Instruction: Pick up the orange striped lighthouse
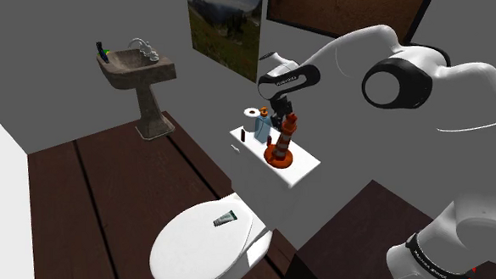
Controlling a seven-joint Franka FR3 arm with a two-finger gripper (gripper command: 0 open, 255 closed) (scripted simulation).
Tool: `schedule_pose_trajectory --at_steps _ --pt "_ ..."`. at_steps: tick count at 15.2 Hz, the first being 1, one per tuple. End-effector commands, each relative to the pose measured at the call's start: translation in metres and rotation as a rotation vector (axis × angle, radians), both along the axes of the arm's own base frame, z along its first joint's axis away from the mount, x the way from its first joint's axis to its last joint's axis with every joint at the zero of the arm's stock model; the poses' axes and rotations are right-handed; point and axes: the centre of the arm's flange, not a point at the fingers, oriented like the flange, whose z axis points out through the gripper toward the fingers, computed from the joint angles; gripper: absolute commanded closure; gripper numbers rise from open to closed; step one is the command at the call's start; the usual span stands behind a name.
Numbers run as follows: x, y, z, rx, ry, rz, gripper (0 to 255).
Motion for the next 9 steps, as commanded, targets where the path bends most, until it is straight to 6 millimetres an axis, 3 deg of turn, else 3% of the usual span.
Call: schedule_pose_trajectory --at_steps 1,9 --pt "0.001 0.0 0.01 0.0 -0.001 0.0 255" --pt "0.001 0.0 0.052 0.0 -0.001 0.0 255"
